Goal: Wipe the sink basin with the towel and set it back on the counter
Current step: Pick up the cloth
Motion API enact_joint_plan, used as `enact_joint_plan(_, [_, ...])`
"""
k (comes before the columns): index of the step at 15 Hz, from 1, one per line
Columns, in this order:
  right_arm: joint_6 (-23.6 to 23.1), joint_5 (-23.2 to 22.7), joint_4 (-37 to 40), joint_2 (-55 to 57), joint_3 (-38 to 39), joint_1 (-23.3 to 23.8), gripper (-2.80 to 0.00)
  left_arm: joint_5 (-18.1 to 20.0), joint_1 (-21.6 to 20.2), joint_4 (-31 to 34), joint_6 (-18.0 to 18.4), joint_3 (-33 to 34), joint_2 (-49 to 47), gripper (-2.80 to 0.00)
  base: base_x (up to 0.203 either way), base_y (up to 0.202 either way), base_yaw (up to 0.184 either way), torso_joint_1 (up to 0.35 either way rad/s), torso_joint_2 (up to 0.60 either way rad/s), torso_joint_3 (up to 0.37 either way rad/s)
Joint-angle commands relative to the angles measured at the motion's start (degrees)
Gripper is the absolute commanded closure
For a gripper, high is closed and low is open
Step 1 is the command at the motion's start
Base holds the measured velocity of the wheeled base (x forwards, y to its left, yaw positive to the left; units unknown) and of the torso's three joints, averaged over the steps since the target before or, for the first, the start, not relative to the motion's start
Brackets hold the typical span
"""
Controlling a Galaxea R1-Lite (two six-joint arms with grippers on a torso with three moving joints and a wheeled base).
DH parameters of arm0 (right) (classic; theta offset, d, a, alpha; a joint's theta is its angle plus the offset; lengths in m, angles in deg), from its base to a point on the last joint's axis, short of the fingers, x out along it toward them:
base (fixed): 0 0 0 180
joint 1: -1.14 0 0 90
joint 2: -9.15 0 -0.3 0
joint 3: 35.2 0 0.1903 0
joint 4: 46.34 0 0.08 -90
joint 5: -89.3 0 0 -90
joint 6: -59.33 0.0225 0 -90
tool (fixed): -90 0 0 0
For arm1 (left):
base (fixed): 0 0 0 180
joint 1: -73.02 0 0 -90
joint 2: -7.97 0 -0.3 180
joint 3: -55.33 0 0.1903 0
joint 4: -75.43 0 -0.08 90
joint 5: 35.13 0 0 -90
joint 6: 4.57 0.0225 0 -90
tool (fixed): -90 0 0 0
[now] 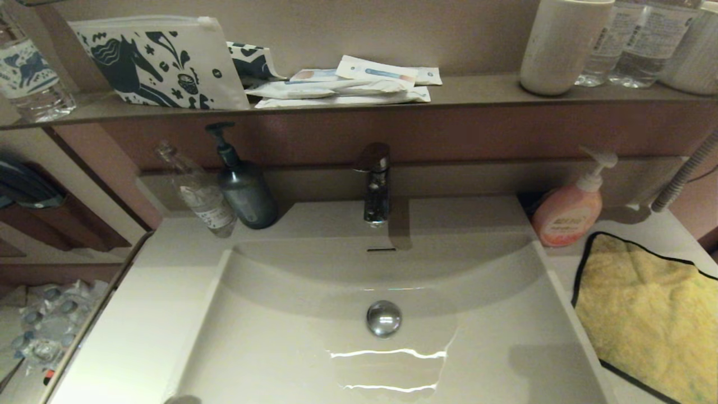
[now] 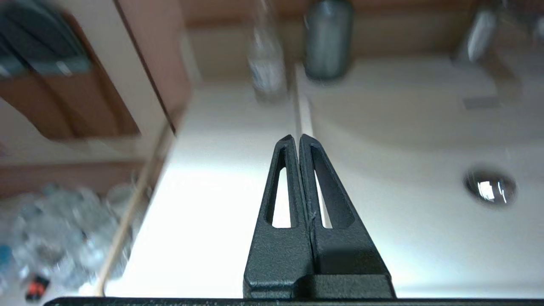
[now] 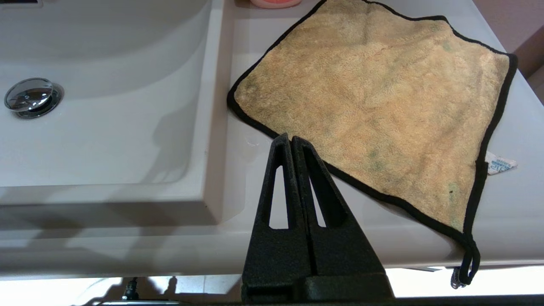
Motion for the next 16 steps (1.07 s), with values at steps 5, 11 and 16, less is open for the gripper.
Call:
enact_joint_plan(5, [0.0,0.0,0.0,0.0,0.0,0.0,0.00,2.8,-0.1,2.8,0.5,3.2,2.4,0.00,0.000,0.000,0.000,0.000,0.00,0.000])
enact_joint_plan(11, [-0.1,0.0,0.0,0.0,0.0,0.0,0.00,4.3,-0.1,6.4,0.7,3.2,2.4,0.00,0.000,0.000,0.000,0.000,0.00,0.000])
enact_joint_plan(16, [0.1,0.0,0.0,0.0,0.0,0.0,0.00,4.7,0.0,9.8,-2.7,3.0,2.4,0.00,0.000,0.000,0.000,0.000,0.00,0.000])
